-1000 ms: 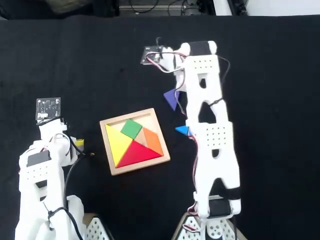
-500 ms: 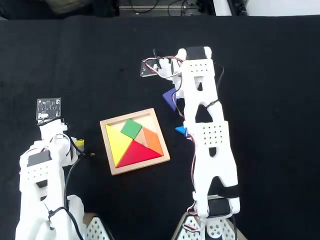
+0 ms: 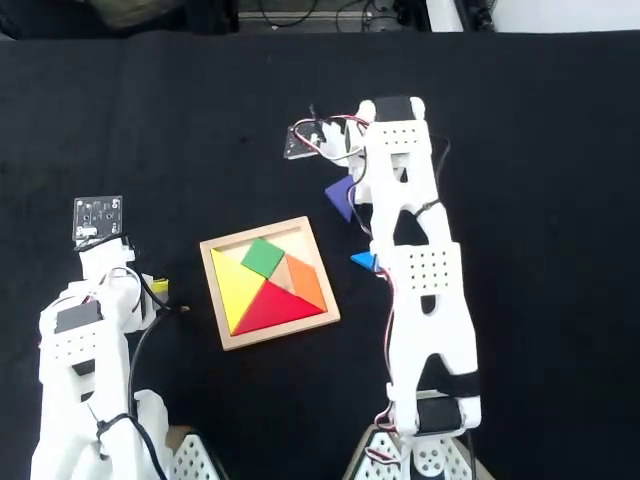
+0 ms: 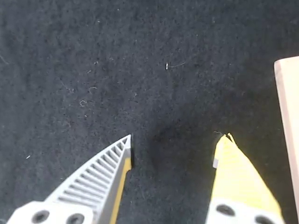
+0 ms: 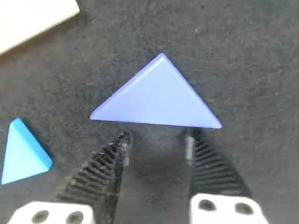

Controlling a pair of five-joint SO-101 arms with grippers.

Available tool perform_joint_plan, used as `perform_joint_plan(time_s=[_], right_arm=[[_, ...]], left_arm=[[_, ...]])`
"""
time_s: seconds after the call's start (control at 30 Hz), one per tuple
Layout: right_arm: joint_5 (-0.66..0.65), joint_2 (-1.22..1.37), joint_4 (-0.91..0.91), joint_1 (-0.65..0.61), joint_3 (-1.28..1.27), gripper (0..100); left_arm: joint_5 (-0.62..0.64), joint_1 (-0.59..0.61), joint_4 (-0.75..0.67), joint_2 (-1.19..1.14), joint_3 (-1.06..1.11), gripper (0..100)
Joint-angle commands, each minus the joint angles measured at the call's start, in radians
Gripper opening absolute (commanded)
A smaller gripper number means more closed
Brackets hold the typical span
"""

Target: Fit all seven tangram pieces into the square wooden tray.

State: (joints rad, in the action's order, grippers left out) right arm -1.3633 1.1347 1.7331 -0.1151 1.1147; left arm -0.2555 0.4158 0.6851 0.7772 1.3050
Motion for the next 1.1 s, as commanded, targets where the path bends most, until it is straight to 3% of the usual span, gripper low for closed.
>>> perform_joint_plan(time_s=[0.0, 0.2, 0.53, 0.8, 1.07], right_arm=[[-0.009, -0.071, 0.034, -0.023, -0.116, 0.6], [-0.012, -0.202, 0.025, -0.106, -0.351, 2.5], [-0.008, -0.14, -0.279, -0.161, -0.357, 1.2], [-0.006, -0.134, -0.209, -0.311, -0.203, 1.2], [0.012, -0.137, -0.196, -0.301, -0.073, 1.2]], left_arm=[[0.002, 0.001, -0.02, 0.002, -0.008, 28], [0.002, -0.001, -0.02, 0.002, -0.01, 28], [0.002, 0.001, -0.02, 0.002, -0.007, 28], [0.002, -0.001, -0.02, 0.002, -0.01, 28], [0.002, -0.001, -0.02, 0.002, -0.007, 28]])
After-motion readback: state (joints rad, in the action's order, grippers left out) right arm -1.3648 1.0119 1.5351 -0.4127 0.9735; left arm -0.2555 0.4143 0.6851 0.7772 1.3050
